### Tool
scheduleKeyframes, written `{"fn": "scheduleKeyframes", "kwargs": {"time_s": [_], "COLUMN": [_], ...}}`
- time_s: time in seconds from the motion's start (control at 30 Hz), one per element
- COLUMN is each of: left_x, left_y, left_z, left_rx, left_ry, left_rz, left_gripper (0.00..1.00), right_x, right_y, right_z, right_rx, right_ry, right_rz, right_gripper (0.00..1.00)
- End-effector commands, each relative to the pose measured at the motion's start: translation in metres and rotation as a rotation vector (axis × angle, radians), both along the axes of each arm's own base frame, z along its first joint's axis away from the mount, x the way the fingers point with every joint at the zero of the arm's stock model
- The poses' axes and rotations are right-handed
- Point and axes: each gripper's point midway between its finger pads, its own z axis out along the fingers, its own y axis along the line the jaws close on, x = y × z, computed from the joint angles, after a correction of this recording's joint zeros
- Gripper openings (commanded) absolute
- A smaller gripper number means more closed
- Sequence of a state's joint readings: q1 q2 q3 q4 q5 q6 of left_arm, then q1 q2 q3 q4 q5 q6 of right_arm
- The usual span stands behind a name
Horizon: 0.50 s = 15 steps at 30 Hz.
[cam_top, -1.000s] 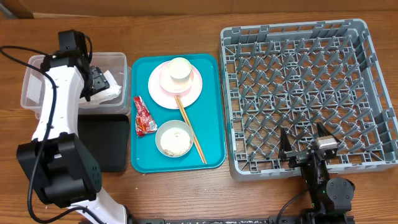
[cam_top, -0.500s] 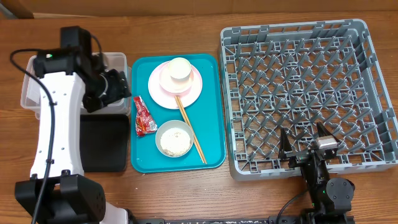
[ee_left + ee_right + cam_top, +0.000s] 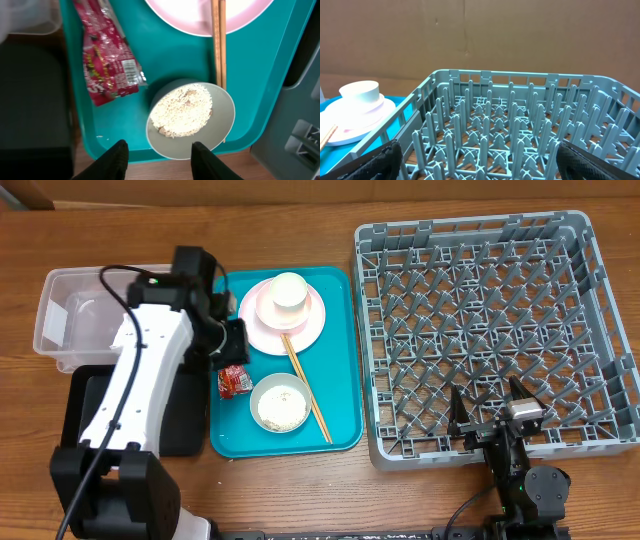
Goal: Sort waste into correct bins and load items into the dishwasher
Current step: 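Move the left gripper to the red snack wrapper and grasp it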
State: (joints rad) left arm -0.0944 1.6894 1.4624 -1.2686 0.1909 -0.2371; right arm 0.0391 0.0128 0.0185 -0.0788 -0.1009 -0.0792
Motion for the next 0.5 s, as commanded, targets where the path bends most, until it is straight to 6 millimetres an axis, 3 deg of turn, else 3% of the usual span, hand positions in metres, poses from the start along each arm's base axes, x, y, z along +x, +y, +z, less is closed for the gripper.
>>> {"fn": "scheduleKeyframes", "kwargs": {"time_s": [0.0, 0.03, 0.1, 0.2, 0.47], "left_x": [-0.003, -0.001, 0.001, -0.002, -0.001], "left_y": [-0.005, -0.004, -0.004, -0.006, -0.004], "left_z": [-0.009, -0.013, -0.021, -0.036, -0.069], "left_rx": [0.039, 0.069, 0.123, 0.194, 0.275], "left_ry": [0.006, -0.003, -0.019, -0.030, -0.082], "left_rz": [0.025, 0.041, 0.058, 0.065, 0.125], "left_gripper": [0.38, 0.36, 0.20, 0.05, 0.06], "right_x": [0.000, 0.000, 0.000, 0.000, 0.000], "right_y": [0.000, 0.000, 0.000, 0.000, 0.000], "right_z": [-0.002, -0.002, -0.002, -0.002, -0.002], "right_rx": [-0.003, -0.003, -0.003, -0.003, -0.003], "right_ry": [-0.004, -0.004, -0.005, -0.004, -0.004], "right_rz": [0.002, 0.002, 0.002, 0.002, 0.002], "right_gripper": [1.00, 1.00, 1.00, 1.00, 1.00]}}
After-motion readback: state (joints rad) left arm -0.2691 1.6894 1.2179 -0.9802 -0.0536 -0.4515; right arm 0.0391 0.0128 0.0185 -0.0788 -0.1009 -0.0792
